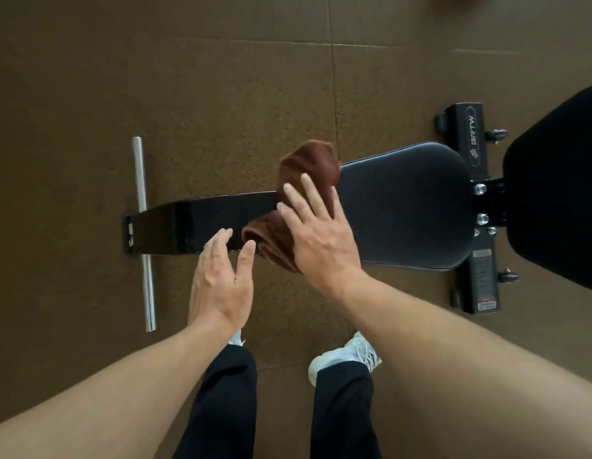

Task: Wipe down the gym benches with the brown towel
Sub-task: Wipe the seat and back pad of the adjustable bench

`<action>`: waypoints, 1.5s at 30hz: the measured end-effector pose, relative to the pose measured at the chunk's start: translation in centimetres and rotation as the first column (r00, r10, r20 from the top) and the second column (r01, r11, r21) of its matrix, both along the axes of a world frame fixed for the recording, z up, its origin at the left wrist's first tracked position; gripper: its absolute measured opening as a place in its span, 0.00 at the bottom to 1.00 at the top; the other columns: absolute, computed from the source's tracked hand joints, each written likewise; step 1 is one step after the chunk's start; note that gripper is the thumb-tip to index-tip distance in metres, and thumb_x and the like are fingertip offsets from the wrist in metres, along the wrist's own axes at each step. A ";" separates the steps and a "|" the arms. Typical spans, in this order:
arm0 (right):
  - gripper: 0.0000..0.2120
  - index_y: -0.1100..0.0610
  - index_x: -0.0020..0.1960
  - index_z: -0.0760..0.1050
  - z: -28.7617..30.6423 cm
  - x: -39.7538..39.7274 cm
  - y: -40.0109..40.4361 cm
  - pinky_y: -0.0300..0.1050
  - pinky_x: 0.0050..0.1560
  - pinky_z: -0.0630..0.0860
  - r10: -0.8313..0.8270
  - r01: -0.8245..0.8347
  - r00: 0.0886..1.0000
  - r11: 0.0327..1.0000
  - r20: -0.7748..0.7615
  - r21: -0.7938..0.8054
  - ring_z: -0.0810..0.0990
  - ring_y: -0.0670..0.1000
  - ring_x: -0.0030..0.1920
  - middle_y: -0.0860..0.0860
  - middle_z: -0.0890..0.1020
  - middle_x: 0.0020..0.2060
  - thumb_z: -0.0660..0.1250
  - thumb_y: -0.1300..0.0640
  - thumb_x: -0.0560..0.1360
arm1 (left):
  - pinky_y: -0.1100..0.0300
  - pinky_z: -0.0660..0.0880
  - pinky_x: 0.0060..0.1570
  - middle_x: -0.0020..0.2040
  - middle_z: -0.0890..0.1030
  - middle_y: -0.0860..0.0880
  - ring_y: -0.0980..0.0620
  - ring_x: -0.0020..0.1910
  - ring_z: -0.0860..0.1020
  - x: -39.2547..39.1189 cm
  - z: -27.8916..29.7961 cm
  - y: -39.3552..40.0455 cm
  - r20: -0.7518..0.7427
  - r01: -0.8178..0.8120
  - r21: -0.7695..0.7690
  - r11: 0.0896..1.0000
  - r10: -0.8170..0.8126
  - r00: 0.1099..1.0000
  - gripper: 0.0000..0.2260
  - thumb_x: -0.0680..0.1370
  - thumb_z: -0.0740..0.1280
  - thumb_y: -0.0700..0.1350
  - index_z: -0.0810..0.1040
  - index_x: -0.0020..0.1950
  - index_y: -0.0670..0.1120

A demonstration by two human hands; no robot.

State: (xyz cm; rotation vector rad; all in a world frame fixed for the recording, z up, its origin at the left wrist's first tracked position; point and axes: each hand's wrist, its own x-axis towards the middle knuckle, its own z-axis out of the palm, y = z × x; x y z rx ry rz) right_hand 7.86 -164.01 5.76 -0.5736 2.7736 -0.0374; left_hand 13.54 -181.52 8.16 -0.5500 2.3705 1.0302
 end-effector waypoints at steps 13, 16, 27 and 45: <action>0.34 0.50 0.85 0.46 0.3 8.7 16.4 0.61 0.82 0.44 -0.913 0.943 0.330 0.332 0.241 -0.033 0.45 0.56 0.84 0.50 0.45 0.85 0.59 0.52 0.85 | 0.52 0.59 0.78 0.83 0.53 0.56 0.54 0.81 0.56 -5.4 3.3 6.5 -0.163 0.462 -0.075 0.883 -0.468 0.868 0.27 0.82 0.66 0.51 0.63 0.80 0.53; 0.31 0.48 0.85 0.46 -0.3 5.9 15.4 0.59 0.82 0.49 -0.957 0.993 0.019 -0.016 0.290 -0.117 0.48 0.60 0.83 0.50 0.44 0.85 0.56 0.52 0.86 | 0.49 0.61 0.78 0.84 0.49 0.55 0.52 0.82 0.49 -5.8 3.4 8.6 -0.080 0.560 -0.126 0.819 -0.571 0.817 0.32 0.82 0.67 0.48 0.57 0.83 0.53; 0.36 0.48 0.85 0.50 -1.0 7.8 6.3 0.57 0.81 0.47 -0.233 0.244 0.970 0.939 0.074 -0.241 0.56 0.60 0.82 0.50 0.55 0.84 0.57 0.58 0.79 | 0.45 0.76 0.61 0.81 0.63 0.43 0.38 0.68 0.76 -7.2 3.7 9.4 0.111 0.646 -0.441 0.623 -0.677 0.728 0.34 0.79 0.71 0.42 0.60 0.81 0.55; 0.27 0.48 0.82 0.59 -1.5 1.3 16.9 0.57 0.73 0.70 -0.673 0.622 -0.517 -0.720 0.529 -0.308 0.74 0.59 0.70 0.53 0.71 0.75 0.60 0.48 0.85 | 0.54 0.68 0.39 0.53 0.79 0.48 0.46 0.50 0.83 -8.8 3.8 12.5 0.238 0.686 -0.712 0.147 -0.869 0.433 0.42 0.76 0.74 0.58 0.55 0.82 0.52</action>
